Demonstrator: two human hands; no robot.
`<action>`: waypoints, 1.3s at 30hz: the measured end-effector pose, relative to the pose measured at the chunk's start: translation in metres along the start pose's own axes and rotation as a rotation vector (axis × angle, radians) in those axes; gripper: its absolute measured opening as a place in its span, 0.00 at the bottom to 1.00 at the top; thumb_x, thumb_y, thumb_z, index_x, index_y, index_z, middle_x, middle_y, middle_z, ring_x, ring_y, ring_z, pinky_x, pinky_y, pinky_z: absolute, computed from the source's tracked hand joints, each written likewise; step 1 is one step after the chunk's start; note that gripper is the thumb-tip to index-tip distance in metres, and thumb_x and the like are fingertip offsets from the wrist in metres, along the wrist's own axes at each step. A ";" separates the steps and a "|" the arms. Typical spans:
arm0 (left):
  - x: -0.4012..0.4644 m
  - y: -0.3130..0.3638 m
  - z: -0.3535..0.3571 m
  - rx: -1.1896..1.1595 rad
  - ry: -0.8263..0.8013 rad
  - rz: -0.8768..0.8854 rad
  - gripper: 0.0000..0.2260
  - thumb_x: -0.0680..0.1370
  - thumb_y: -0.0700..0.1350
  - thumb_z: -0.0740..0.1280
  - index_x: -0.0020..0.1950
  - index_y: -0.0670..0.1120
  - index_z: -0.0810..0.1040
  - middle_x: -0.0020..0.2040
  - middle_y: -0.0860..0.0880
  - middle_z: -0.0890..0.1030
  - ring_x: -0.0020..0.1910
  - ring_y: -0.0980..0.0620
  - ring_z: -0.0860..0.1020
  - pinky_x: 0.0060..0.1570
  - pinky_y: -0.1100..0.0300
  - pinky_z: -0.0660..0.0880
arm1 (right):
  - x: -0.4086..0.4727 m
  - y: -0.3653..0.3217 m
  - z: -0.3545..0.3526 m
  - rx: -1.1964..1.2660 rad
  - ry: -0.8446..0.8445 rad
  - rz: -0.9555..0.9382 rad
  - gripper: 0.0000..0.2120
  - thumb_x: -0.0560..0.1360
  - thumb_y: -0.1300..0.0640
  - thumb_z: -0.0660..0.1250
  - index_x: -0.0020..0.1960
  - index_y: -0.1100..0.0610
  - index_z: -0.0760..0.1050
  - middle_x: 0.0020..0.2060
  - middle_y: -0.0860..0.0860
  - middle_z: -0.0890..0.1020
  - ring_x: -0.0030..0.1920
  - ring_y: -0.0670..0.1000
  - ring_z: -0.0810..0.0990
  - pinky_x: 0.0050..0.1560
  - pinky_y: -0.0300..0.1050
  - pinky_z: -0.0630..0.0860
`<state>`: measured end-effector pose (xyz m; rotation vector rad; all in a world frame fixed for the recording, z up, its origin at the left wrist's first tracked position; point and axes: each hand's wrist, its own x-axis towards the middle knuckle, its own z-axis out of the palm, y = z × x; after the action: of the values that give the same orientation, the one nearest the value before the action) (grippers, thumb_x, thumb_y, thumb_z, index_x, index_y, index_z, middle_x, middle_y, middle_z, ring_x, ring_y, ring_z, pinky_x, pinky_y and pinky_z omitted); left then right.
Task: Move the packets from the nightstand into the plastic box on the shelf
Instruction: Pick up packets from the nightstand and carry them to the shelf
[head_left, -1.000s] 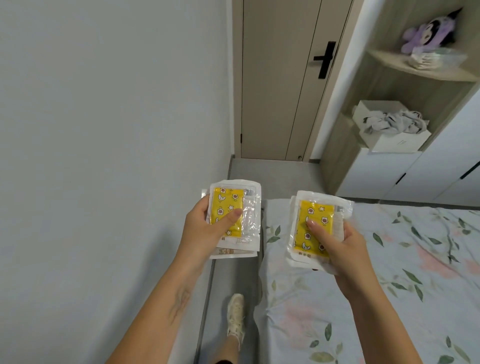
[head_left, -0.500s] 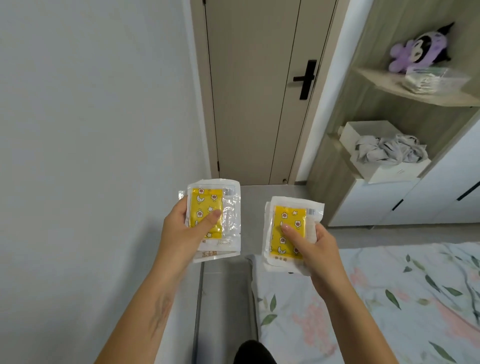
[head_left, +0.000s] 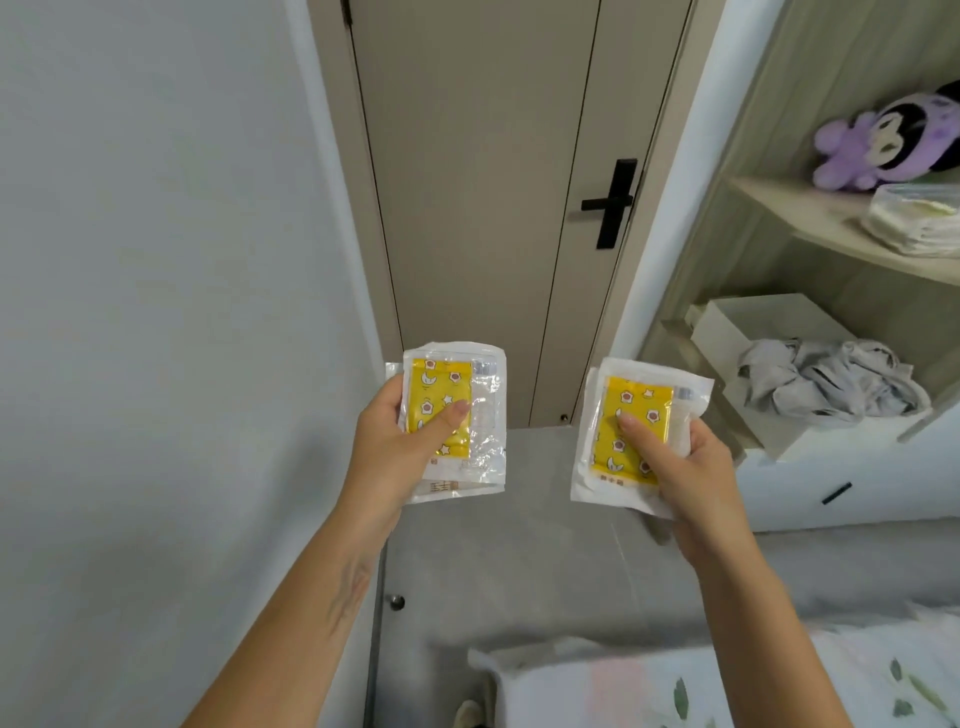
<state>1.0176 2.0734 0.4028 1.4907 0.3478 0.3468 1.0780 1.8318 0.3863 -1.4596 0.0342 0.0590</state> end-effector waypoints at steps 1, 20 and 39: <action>0.022 0.000 0.010 0.004 -0.015 -0.007 0.11 0.72 0.44 0.75 0.50 0.56 0.80 0.43 0.58 0.86 0.41 0.59 0.85 0.33 0.67 0.78 | 0.023 -0.003 0.005 -0.007 0.003 -0.004 0.08 0.71 0.54 0.75 0.49 0.53 0.81 0.42 0.49 0.87 0.42 0.49 0.87 0.34 0.39 0.80; 0.332 -0.004 0.172 0.039 -0.394 -0.122 0.12 0.72 0.44 0.76 0.54 0.51 0.81 0.46 0.52 0.86 0.45 0.52 0.85 0.38 0.58 0.82 | 0.276 -0.034 0.020 0.039 0.284 -0.009 0.08 0.72 0.54 0.75 0.49 0.53 0.82 0.44 0.51 0.87 0.44 0.51 0.87 0.38 0.41 0.81; 0.485 -0.014 0.384 0.095 -0.966 -0.155 0.13 0.73 0.47 0.75 0.55 0.53 0.80 0.47 0.56 0.86 0.44 0.57 0.84 0.37 0.63 0.81 | 0.407 -0.076 -0.049 0.131 0.744 -0.009 0.21 0.63 0.47 0.75 0.54 0.55 0.80 0.46 0.51 0.87 0.46 0.52 0.87 0.40 0.43 0.82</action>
<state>1.6205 1.9360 0.4021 1.5387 -0.2991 -0.5241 1.4898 1.7821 0.4319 -1.2811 0.6251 -0.4869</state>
